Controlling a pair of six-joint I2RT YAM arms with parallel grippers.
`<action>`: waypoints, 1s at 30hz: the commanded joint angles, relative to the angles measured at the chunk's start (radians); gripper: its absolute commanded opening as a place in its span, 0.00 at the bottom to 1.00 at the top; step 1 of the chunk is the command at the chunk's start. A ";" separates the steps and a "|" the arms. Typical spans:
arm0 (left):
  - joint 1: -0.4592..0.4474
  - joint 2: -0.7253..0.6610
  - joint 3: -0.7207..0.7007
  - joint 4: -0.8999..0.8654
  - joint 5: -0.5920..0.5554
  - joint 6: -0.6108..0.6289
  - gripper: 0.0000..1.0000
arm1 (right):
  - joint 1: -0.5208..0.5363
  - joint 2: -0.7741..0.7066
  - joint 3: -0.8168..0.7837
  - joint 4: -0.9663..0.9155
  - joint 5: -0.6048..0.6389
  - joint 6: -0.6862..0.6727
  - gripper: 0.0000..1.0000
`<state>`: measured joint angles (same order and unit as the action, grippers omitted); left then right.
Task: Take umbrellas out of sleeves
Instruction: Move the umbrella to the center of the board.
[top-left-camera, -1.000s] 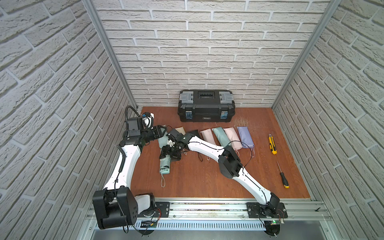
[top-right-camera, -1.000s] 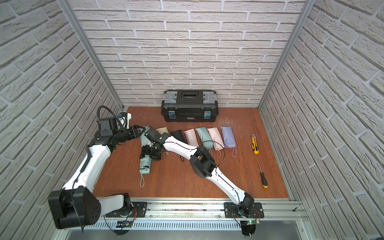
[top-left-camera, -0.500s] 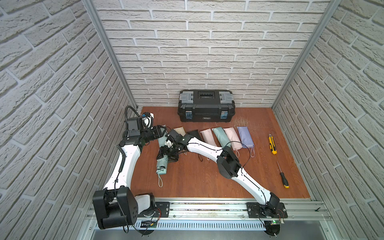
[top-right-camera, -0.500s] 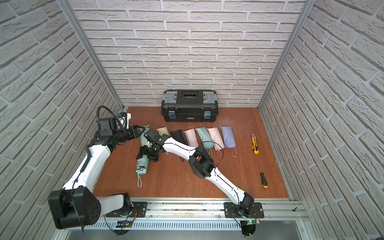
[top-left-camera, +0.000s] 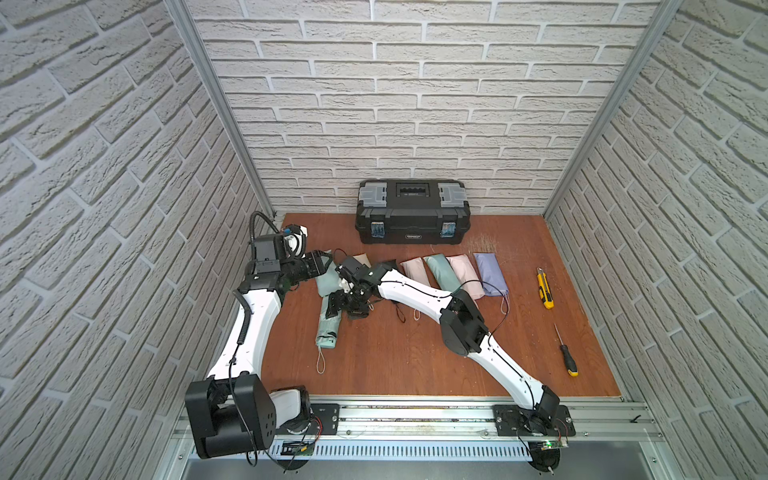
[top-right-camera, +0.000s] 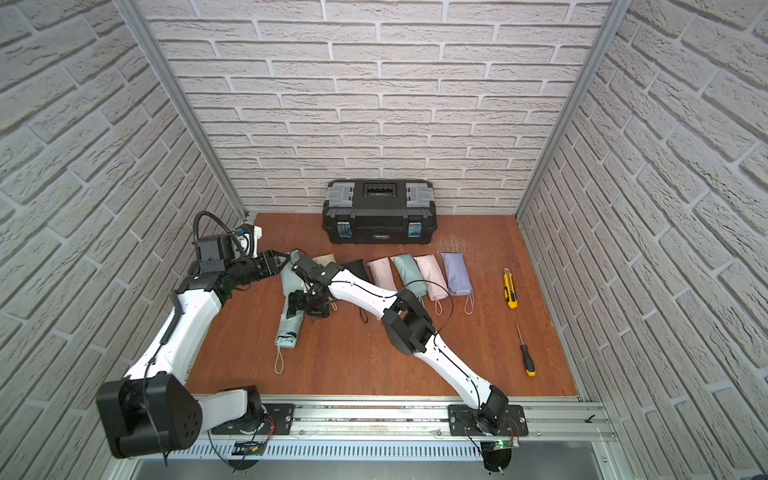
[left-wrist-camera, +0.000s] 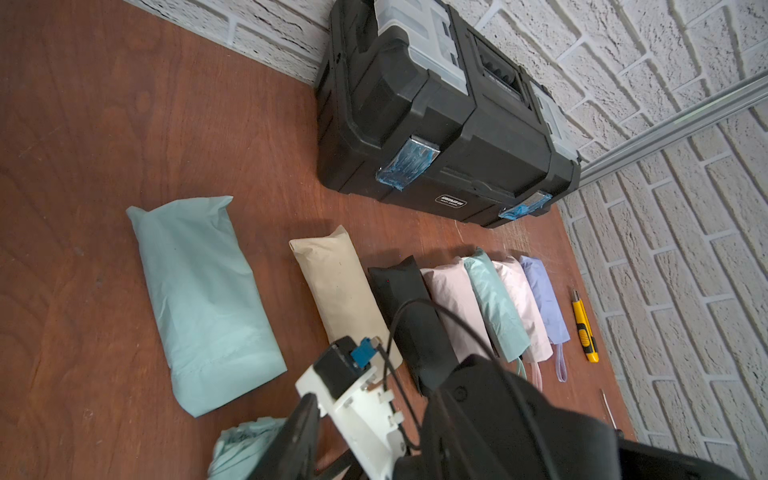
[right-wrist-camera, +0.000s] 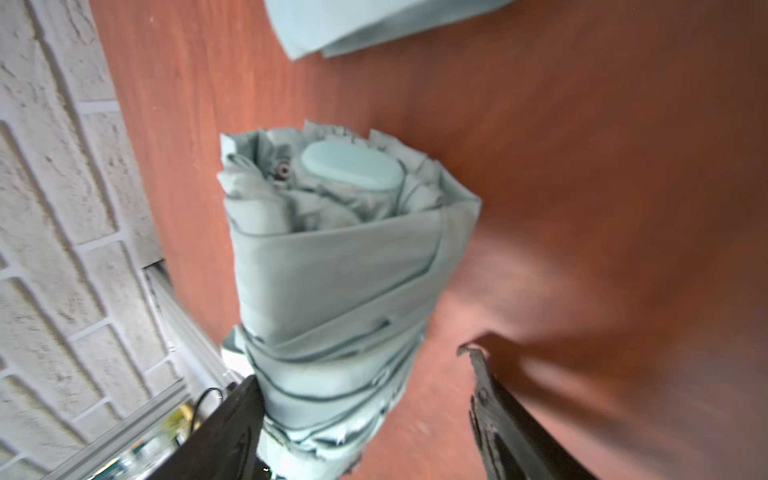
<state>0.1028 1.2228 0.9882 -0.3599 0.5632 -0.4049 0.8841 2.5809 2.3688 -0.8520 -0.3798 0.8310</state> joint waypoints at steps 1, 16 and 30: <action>0.008 -0.003 0.001 0.025 0.011 -0.001 0.47 | -0.028 -0.114 -0.034 -0.101 0.177 -0.110 0.78; 0.009 0.001 0.001 0.026 0.011 -0.002 0.47 | -0.036 -0.120 -0.012 -0.236 0.436 -0.284 0.65; 0.009 0.000 0.000 0.028 0.014 -0.003 0.47 | 0.027 -0.004 0.121 -0.215 0.390 -0.253 0.48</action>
<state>0.1047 1.2232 0.9882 -0.3599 0.5640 -0.4053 0.9028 2.5488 2.4542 -1.0740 0.0067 0.5655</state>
